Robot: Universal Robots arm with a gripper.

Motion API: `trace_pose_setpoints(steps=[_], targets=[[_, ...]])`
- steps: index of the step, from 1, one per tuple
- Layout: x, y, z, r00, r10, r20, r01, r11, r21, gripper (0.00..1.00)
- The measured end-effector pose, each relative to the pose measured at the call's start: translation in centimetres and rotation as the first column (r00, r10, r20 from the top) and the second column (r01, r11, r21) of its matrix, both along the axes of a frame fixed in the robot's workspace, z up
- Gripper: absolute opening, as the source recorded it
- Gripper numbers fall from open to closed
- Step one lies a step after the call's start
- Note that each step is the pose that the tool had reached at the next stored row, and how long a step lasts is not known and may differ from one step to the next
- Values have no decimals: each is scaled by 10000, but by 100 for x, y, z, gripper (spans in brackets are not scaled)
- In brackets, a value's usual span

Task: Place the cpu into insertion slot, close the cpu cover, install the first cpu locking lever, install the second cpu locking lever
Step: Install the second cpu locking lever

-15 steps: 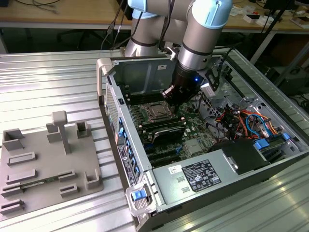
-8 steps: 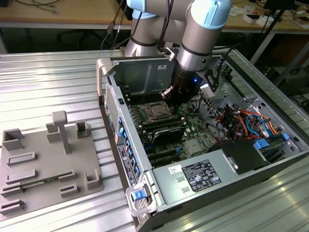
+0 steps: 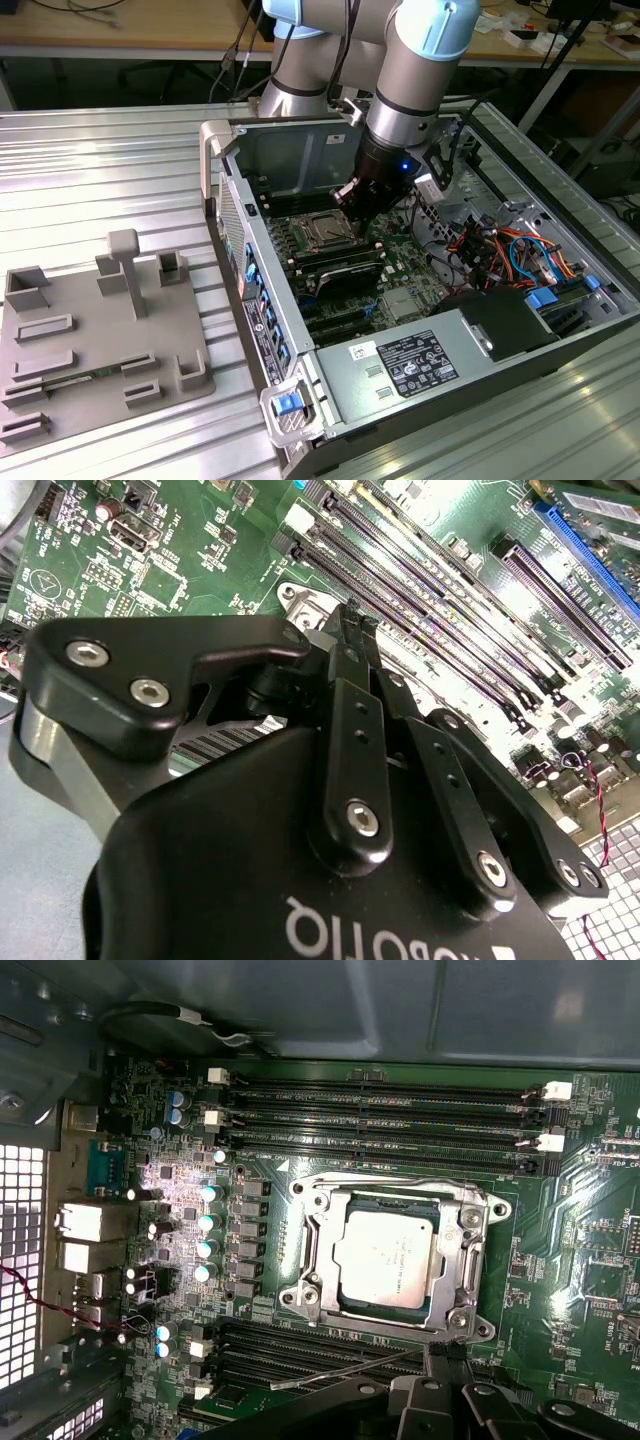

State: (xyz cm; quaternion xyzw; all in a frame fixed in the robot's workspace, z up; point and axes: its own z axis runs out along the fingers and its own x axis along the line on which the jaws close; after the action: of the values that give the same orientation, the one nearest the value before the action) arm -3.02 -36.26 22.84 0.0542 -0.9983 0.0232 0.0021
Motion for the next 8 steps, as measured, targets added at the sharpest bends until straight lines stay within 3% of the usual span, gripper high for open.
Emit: trace_pose_setpoints(steps=[5, 8], targets=[[-1, 0, 0, 10000, -1, -1, 1, 10000, -4, 11], [-45, 0, -5, 10000, 0, -11, 0, 10000, -4, 11]])
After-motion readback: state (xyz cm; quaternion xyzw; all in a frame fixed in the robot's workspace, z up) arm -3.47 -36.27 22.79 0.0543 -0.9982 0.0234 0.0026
